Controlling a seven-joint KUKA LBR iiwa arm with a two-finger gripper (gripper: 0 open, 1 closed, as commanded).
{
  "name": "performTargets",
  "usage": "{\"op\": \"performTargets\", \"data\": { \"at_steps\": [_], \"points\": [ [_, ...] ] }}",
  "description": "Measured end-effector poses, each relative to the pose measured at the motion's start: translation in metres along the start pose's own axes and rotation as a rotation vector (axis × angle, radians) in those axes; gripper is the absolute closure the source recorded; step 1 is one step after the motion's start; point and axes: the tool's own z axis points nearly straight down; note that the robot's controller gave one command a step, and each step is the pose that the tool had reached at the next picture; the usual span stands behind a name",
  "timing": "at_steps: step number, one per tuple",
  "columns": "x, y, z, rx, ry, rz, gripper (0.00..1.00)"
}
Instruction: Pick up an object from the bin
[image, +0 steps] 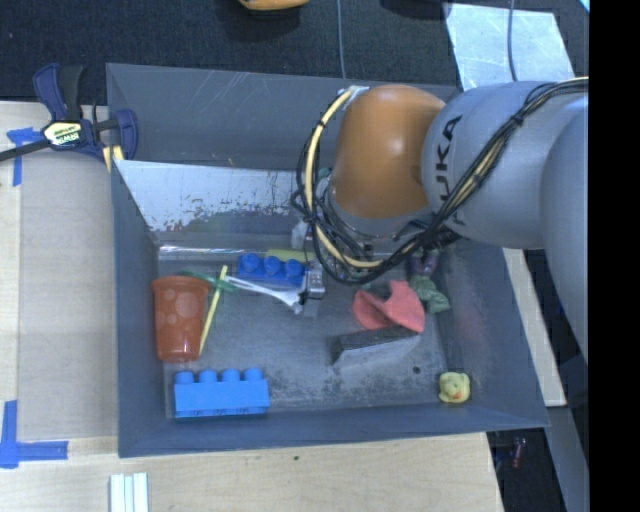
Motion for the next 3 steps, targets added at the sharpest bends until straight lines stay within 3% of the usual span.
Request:
{"op": "performTargets", "data": {
  "at_steps": [1, 2, 3],
  "points": [
    [-0.017, 0.012, 0.018, 0.000, -0.002, 0.032, 0.00],
    [-0.022, 0.027, 0.023, 0.000, 0.000, 0.061, 0.00],
    [-0.030, 0.023, 0.073, -0.003, -0.011, 0.203, 0.00]
  ]
}}
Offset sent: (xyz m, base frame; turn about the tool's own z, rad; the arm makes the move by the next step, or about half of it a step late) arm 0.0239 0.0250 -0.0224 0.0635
